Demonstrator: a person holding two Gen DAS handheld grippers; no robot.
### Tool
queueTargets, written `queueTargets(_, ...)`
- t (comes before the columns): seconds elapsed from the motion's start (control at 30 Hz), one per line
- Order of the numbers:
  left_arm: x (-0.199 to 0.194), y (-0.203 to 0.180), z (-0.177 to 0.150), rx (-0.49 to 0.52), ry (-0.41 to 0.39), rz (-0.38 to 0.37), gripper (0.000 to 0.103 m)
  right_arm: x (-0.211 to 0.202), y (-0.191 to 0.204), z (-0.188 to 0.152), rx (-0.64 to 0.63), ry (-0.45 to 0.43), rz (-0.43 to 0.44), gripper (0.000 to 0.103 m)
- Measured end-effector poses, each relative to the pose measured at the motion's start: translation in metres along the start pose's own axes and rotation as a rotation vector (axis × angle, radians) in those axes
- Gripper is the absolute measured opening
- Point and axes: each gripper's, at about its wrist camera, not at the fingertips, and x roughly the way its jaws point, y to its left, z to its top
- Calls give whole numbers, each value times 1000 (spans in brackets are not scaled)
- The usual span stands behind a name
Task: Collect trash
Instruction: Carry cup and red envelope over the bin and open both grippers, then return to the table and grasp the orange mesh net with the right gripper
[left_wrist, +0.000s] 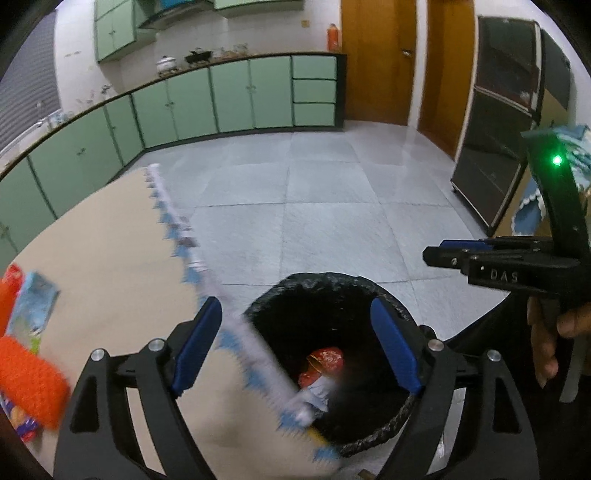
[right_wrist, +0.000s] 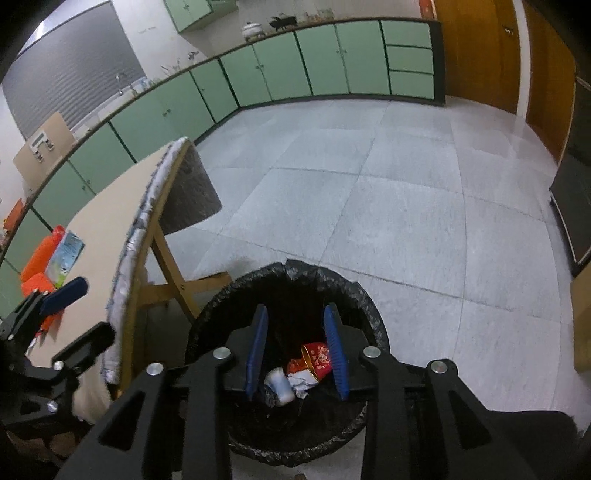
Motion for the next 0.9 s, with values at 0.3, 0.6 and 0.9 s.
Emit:
queueTargets(0.3,-105,79,-40,-182,-51,217,86,-32,82,4,-168,-34,137,34)
queueTargets(0.6,-219,175,-104,-439,-134,556,87,-42,225,-6,-426,-48,351,50)
queueTargets(0.9,-250,243,-142,-504,-147,668,87,-9,350,-23,-635,-46,444,60)
